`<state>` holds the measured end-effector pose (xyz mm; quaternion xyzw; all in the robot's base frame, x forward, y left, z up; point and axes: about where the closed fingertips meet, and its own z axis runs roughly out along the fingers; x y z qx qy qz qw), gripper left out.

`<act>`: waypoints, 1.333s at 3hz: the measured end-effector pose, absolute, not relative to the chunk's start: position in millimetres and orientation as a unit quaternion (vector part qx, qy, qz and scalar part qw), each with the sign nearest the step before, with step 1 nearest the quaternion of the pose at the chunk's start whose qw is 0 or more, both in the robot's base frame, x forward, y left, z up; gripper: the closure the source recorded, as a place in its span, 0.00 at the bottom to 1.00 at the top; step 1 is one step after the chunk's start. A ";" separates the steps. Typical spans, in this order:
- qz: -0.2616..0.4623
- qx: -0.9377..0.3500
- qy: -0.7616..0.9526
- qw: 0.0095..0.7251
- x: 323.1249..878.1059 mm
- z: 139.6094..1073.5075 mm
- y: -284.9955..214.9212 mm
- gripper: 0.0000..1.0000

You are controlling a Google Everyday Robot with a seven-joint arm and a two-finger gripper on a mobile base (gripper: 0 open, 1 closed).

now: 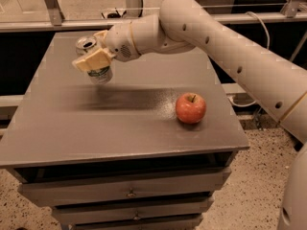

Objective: Move 7up can near apple

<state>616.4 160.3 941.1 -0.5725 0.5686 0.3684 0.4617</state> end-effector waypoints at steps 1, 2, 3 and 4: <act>0.362 -0.572 0.573 0.462 618.4 941.8 154.0 1.00; 0.329 -0.569 0.596 0.461 628.8 946.0 120.5 1.00; 0.277 -0.543 0.631 0.480 637.5 956.6 64.3 1.00; 0.235 -0.503 0.657 0.509 640.4 962.7 6.6 1.00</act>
Offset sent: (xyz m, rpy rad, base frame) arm 0.0272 -0.0885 0.0113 -0.1285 -0.0346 -0.1575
